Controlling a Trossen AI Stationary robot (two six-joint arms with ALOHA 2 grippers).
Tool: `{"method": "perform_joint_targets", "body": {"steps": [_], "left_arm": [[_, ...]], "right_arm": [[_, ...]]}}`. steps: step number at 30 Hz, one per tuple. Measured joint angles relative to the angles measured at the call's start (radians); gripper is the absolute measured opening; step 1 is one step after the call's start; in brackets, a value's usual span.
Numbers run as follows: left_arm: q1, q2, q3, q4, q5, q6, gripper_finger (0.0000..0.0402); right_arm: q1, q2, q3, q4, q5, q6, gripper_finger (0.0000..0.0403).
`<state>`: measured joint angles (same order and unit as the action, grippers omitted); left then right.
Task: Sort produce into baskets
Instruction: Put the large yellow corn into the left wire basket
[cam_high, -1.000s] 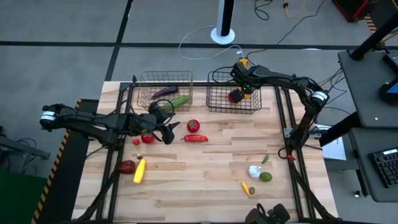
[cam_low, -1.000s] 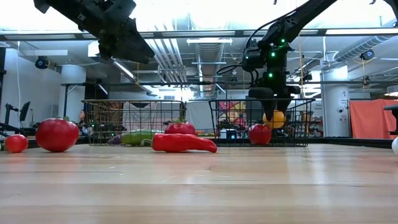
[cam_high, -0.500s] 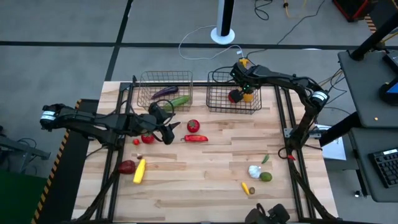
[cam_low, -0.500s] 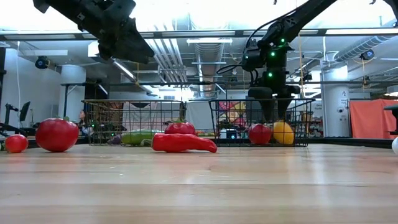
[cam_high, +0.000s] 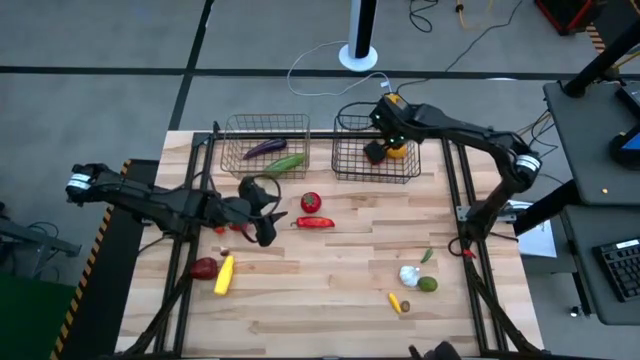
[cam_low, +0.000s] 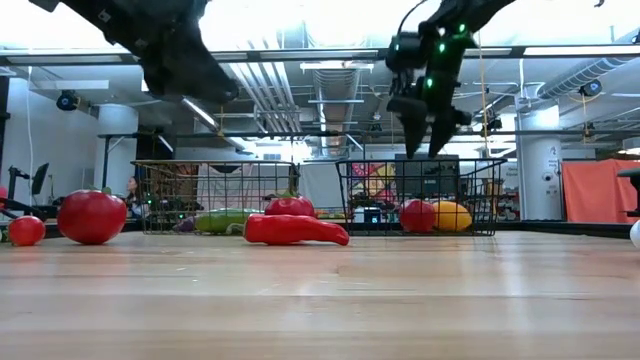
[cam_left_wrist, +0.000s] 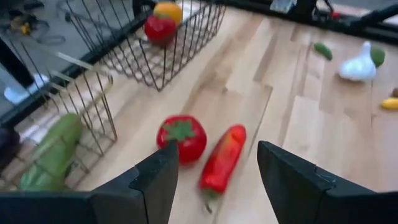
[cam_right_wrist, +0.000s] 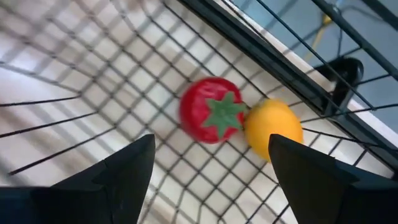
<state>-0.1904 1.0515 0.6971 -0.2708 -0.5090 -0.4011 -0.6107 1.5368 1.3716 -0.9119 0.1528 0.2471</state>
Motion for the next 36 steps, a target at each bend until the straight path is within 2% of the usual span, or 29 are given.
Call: {"method": "perform_joint_targets", "body": {"steps": [7,10,12,17,21,28,36], "left_arm": [[-0.027,0.000,0.002,-0.103,0.092,-0.140,0.0201],[-0.034,0.000,0.026,-0.180,0.165,-0.269,0.0201],[-0.041,0.003,0.053,-0.253,0.207,-0.352,0.0201],[-0.068,0.035,0.158,-0.492,0.215,-0.470,0.0201],[-0.068,0.073,0.245,-0.623,0.214,-0.499,0.0201],[-0.083,0.160,0.359,-0.759,0.216,-0.499,0.0201],[-0.162,0.257,0.389,-0.828,0.362,-0.520,0.0201]], "right_arm": [[0.116,-0.077,0.000,0.002,0.000,0.017,0.0306],[0.165,-0.095,0.000,0.005,0.001,0.023,0.0306],[0.190,-0.098,0.000,0.005,0.001,0.027,0.0306],[0.237,-0.092,0.000,0.013,0.004,0.027,0.0306],[0.263,-0.085,0.000,0.015,0.004,0.025,0.0306],[0.312,-0.086,0.000,0.005,0.004,0.033,0.0306],[0.396,-0.089,-0.001,-0.011,-0.003,0.049,0.0306]]}}
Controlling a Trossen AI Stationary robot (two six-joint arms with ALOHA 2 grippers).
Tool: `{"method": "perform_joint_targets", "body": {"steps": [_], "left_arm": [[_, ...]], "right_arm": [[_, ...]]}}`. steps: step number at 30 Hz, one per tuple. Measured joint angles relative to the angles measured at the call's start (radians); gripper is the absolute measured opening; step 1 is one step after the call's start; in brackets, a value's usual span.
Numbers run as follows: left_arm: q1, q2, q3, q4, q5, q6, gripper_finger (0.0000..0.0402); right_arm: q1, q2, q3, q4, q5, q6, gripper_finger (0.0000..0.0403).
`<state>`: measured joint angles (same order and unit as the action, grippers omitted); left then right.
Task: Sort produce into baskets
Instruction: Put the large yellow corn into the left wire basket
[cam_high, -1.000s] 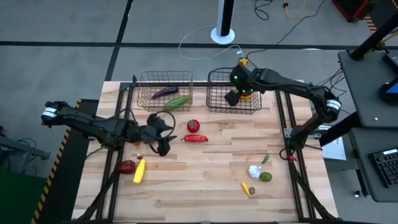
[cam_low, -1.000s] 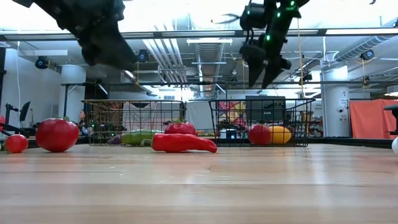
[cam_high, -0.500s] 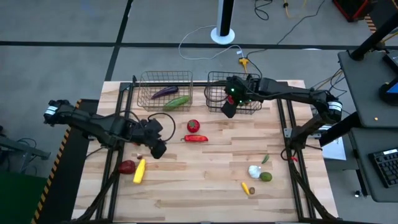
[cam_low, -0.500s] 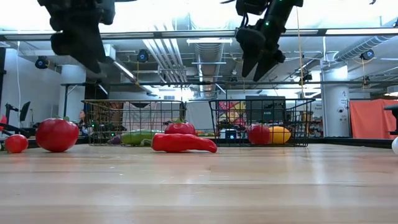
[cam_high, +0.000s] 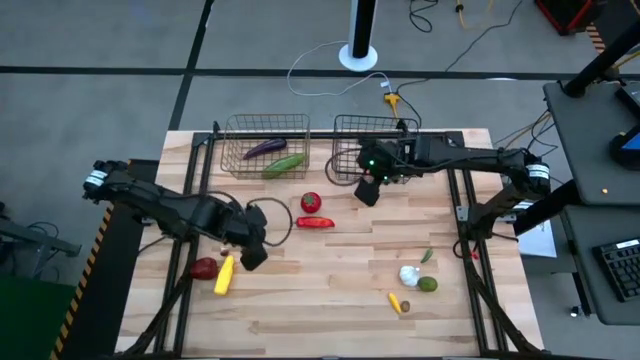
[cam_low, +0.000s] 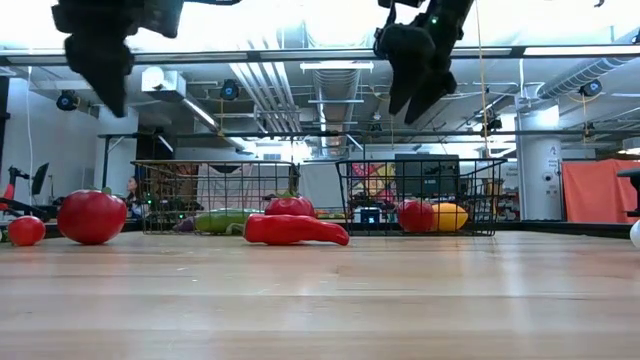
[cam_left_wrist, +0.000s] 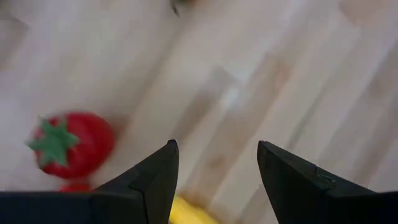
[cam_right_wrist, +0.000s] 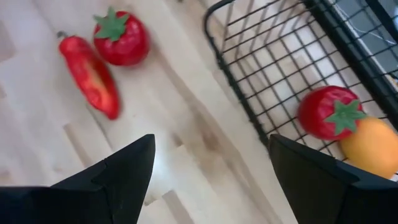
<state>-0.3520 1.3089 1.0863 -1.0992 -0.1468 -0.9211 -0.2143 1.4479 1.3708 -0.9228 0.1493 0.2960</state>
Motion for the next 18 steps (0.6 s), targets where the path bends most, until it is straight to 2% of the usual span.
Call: {"method": "perform_joint_targets", "body": {"steps": [9,18], "left_arm": [[-0.113,0.109,0.000,-0.082,0.135,-0.318,0.0201],[-0.214,0.223,0.000,-0.098,0.199,-0.477,0.0201]], "right_arm": [[0.040,0.000,0.000,0.008,0.001,0.002,0.0306],[0.040,0.000,0.000,0.017,0.005,-0.005,0.0306]]}}
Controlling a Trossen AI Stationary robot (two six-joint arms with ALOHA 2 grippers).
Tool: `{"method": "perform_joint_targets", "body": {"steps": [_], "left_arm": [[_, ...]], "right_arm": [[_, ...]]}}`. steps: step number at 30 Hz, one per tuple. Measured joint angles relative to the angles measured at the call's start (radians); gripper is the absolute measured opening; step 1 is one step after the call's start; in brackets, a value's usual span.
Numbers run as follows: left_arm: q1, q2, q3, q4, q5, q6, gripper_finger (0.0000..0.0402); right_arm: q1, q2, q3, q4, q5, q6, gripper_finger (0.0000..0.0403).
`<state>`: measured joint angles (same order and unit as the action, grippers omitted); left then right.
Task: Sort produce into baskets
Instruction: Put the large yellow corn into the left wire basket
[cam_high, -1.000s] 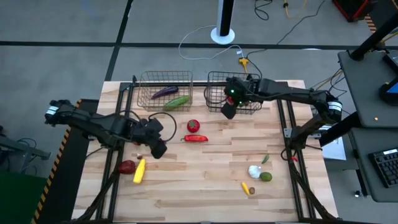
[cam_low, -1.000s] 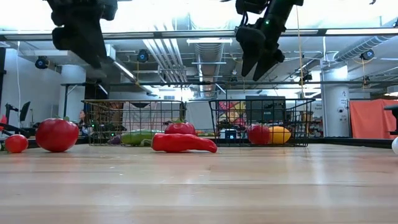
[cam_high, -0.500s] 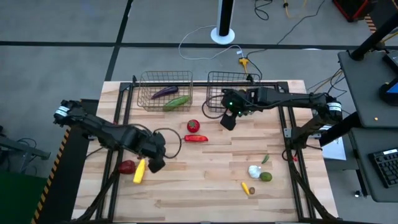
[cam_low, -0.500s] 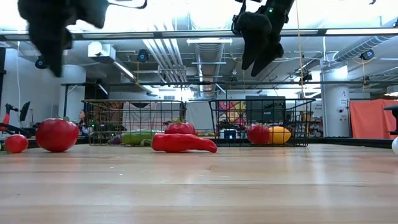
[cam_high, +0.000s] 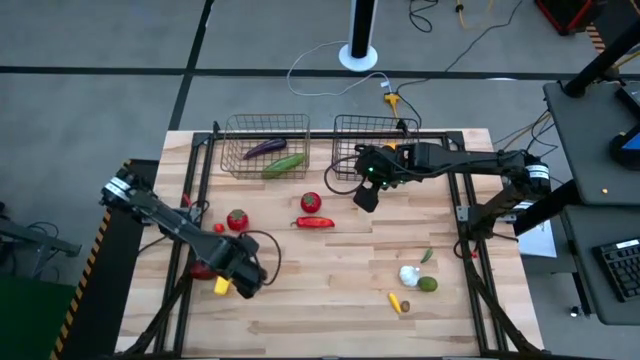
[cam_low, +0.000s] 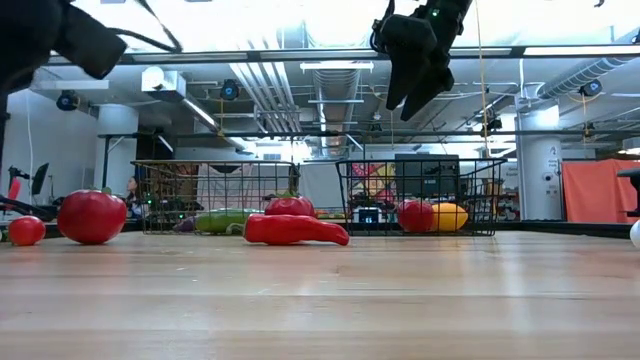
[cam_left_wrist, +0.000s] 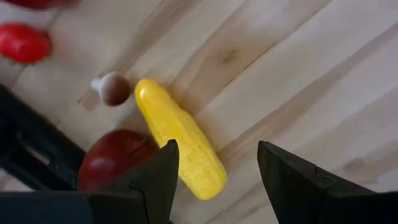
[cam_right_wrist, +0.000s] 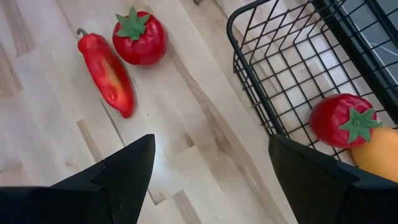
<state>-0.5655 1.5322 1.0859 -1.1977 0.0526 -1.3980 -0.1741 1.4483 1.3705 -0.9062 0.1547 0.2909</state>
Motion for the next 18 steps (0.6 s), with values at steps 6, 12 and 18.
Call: {"method": "perform_joint_targets", "body": {"steps": [6,12,18], "left_arm": [[-0.008,0.034,0.000,-0.002,0.009,-0.054,0.0201],[-0.008,0.062,-0.001,-0.005,0.018,-0.093,0.0201],[-0.008,0.112,-0.002,-0.015,0.044,-0.096,0.0211]], "right_arm": [[0.000,0.000,0.000,0.000,0.000,-0.002,0.0306],[0.000,0.000,0.000,0.000,0.000,-0.007,0.0306],[0.000,0.000,0.000,0.001,0.000,-0.017,0.0306]]}}
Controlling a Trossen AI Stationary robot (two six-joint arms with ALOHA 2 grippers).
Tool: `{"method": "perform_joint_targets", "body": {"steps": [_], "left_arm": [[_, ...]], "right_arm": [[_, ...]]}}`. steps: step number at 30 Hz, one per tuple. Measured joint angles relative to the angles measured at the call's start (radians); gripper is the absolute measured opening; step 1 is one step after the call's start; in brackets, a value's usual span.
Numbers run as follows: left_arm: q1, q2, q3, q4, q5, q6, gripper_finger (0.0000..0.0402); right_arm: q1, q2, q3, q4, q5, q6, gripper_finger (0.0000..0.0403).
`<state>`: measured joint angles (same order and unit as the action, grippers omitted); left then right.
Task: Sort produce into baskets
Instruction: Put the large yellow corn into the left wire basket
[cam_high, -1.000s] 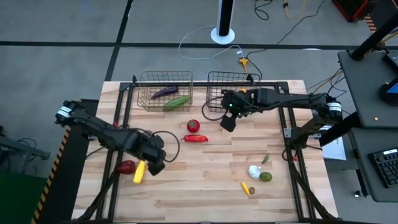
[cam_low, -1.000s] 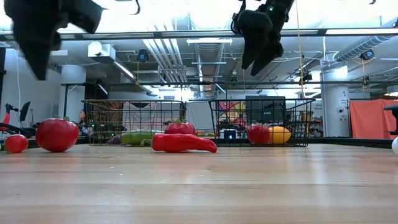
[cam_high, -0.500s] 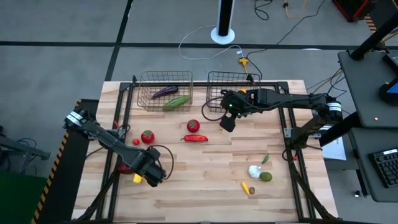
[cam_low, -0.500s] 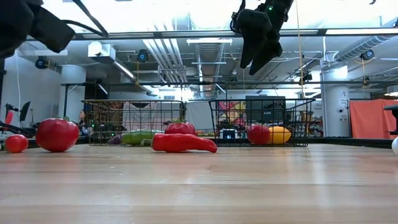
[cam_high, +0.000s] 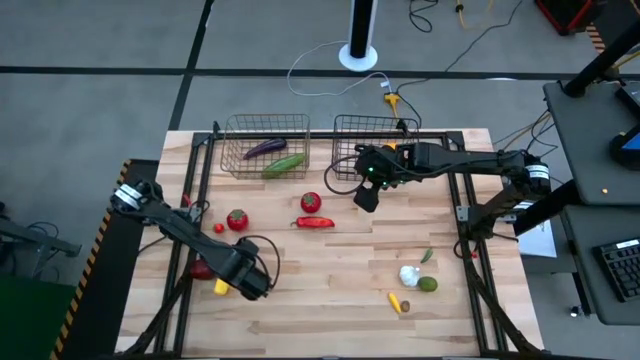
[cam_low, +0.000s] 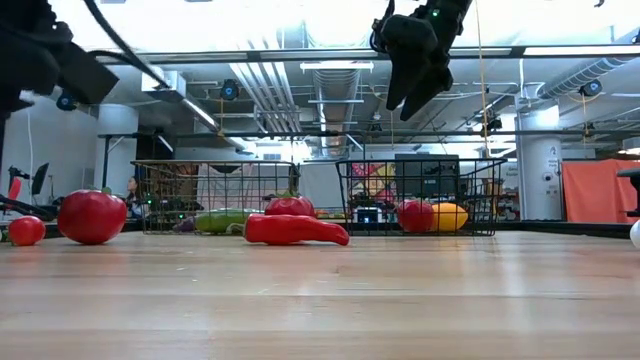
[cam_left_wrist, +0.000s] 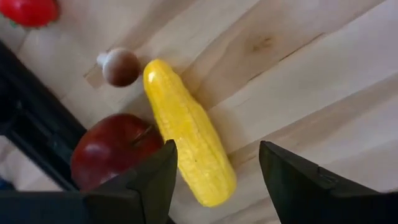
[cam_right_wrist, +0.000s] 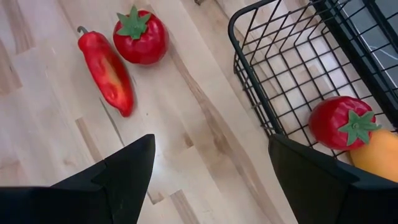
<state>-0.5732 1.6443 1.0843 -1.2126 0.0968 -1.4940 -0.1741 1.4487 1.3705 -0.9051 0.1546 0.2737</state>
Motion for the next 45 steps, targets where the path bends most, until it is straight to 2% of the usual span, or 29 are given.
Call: {"method": "perform_joint_targets", "body": {"steps": [7,10,19,26,36,45], "left_arm": [[-0.002,0.056,-0.001,-0.036,0.018,0.009,0.0258],[-0.002,0.069,-0.001,-0.034,0.014,0.016,0.0266],[0.001,0.068,-0.052,-0.022,-0.009,-0.008,0.0253],[0.002,0.068,-0.100,0.076,-0.008,-0.011,0.0245],[0.006,0.068,-0.164,0.125,-0.008,-0.019,0.0245],[0.006,0.068,-0.166,0.150,-0.009,0.005,0.0234]], "right_arm": [[0.000,0.001,0.000,0.007,0.000,-0.012,0.0306],[0.000,0.001,0.000,0.007,0.001,-0.015,0.0306],[0.000,0.001,0.000,0.021,0.002,-0.032,0.0306],[0.000,0.001,0.000,0.026,0.002,-0.040,0.0306],[0.000,0.001,0.000,0.027,0.002,-0.041,0.0306],[0.000,0.001,0.000,0.028,0.002,-0.042,0.0306]]}}
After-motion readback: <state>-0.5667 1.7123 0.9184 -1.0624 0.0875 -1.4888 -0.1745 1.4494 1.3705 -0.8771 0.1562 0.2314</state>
